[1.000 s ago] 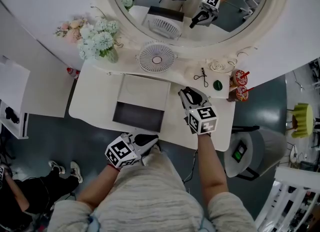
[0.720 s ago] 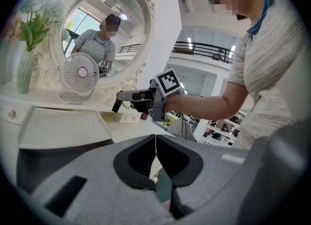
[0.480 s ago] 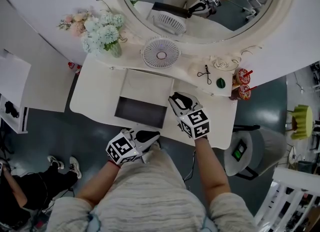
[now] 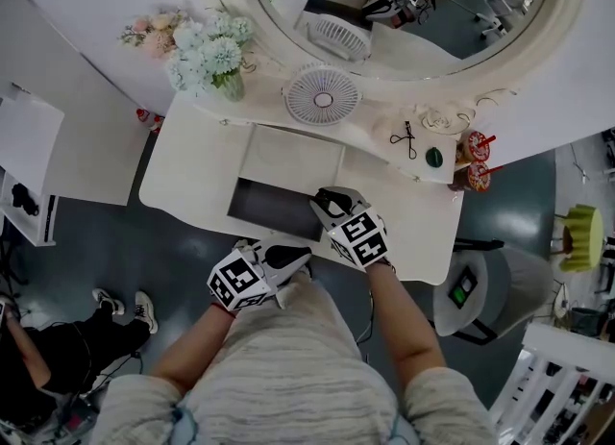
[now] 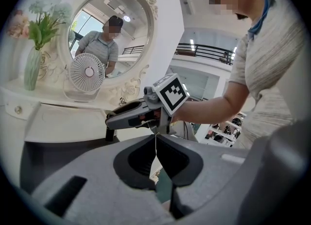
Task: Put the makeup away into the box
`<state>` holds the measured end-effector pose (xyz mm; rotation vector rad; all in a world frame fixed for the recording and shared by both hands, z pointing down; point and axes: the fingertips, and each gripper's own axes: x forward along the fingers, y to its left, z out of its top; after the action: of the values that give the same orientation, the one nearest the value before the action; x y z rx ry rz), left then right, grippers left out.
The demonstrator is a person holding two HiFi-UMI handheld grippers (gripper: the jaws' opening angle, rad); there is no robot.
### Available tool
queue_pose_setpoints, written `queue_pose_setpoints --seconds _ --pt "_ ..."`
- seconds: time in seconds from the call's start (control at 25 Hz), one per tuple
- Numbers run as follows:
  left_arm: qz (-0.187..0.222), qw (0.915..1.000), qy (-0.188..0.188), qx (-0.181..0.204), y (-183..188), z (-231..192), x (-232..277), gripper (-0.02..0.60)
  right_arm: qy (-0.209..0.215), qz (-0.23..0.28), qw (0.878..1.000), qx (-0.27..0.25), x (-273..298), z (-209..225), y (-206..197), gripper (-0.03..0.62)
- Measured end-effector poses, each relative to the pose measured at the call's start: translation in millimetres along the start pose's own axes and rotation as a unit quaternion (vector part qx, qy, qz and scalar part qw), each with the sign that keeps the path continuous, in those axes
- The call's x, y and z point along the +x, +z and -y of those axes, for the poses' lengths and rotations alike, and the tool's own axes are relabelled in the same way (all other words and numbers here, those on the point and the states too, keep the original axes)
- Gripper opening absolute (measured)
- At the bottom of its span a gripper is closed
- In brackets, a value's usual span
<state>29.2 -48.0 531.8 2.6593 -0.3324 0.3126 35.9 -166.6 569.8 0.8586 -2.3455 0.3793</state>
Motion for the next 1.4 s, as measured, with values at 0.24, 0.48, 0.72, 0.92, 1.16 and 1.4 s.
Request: queue_pose_setpoints --seconds 0.24,0.48,0.72,0.92,1.16,1.4 --pt "-0.001 1.0 0.004 -0.003 -3 -4 -3 0.014 0.018 -0.046 0.998 -0.023 18 -10 -15 0.095" --pt "0.0 1.0 0.004 -0.004 -3 -5 -5 0.014 0.047 -0.109 0.989 -0.084 34 -27 -33 0.095" --pt "0.0 0.9999 0.008 -0.007 -5 -6 -8 0.014 0.057 -0.14 0.983 -0.104 46 -34 -45 0.095" --pt "0.0 0.9999 0.011 -0.009 -7 -9 -11 0.014 0.06 -0.146 0.982 -0.103 51 -35 -48 0.095" --pt "0.0 0.9999 0.011 -0.008 -6 -10 -12 0.014 0.061 -0.147 0.982 -0.105 54 -34 -49 0.095" --pt "-0.002 0.9999 0.011 -0.007 -7 -9 -12 0.014 0.058 -0.139 0.983 -0.101 55 -34 -48 0.095"
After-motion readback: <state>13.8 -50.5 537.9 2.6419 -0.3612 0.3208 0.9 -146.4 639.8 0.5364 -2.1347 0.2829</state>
